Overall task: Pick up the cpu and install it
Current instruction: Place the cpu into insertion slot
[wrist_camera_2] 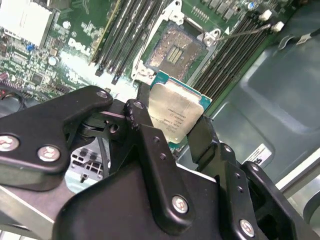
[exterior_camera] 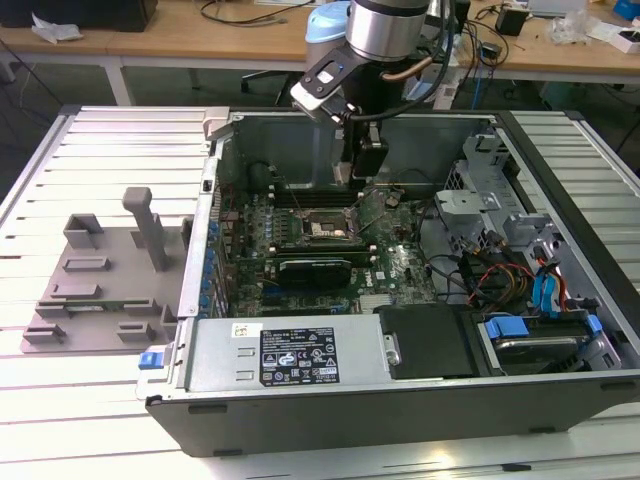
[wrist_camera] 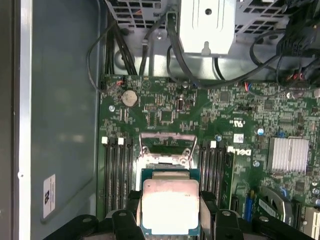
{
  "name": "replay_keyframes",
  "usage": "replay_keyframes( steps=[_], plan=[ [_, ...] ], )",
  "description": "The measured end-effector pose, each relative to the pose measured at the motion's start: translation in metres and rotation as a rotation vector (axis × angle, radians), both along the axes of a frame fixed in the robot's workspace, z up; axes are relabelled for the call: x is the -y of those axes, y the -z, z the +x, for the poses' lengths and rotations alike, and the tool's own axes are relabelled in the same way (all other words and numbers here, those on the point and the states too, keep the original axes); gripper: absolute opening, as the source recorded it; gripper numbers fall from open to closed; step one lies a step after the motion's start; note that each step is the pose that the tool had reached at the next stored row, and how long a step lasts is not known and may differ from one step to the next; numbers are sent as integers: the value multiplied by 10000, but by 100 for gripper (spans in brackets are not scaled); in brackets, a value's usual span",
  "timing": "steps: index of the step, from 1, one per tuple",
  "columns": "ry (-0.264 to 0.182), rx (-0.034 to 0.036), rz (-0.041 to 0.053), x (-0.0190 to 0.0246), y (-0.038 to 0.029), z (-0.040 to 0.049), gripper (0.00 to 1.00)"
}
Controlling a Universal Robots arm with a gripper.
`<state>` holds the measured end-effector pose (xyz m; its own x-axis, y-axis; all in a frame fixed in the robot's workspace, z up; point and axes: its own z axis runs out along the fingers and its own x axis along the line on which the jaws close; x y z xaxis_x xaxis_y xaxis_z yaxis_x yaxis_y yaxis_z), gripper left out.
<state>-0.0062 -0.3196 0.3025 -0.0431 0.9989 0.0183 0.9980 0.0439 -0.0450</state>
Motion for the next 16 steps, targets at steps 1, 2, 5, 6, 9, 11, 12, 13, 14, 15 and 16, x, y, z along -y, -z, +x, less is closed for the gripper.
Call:
replay_keyframes(
  steps=[1,2,5,6,9,11,12,13,14,15,16],
  plan=[
    [2,0,-2,0,4,-23,55],
    [4,0,-5,0,8,-52,55],
    [6,0,-14,0,18,-127,55],
    [8,1,-17,0,22,-157,55],
    [11,0,-30,0,34,-234,55],
    [13,0,-36,0,40,-261,55],
    [13,0,-37,0,43,-271,55],
    [12,0,-44,0,49,-293,55],
    [12,0,-47,0,53,-309,55],
    [14,0,-50,0,58,-333,55],
    [14,0,-51,0,61,-347,55]
  ],
)
